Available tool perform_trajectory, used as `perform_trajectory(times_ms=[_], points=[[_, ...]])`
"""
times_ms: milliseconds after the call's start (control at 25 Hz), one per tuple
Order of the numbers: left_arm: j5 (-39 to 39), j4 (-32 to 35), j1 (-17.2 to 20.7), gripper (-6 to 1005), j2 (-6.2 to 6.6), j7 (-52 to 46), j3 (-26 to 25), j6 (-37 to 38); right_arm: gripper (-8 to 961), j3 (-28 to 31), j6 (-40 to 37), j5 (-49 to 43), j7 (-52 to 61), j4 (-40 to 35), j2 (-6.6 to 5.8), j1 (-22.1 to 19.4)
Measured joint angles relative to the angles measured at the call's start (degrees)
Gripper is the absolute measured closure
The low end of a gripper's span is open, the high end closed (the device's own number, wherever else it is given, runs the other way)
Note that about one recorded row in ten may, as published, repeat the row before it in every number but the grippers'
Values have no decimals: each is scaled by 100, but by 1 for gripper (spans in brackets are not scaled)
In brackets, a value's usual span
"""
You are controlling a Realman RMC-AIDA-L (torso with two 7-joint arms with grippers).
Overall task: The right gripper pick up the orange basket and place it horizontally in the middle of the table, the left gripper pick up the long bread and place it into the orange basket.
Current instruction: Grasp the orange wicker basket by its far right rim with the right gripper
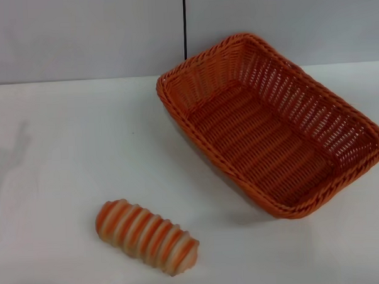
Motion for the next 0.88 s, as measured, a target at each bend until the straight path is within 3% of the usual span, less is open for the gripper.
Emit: perform_trajectory(times_ms=[200,600,880], points=[[0,0,-20,212,-5,0,0,-4,515,-301,267,-1006,321,214,-100,557],[-1,-22,-34,214,-13,0,8,-12,516,-1514,238,-2113,326,147,-134,1336],[0,-47,14,215,-13,0,9,-21,519,-1708,-106,-3299,242,-322,82,2005]])
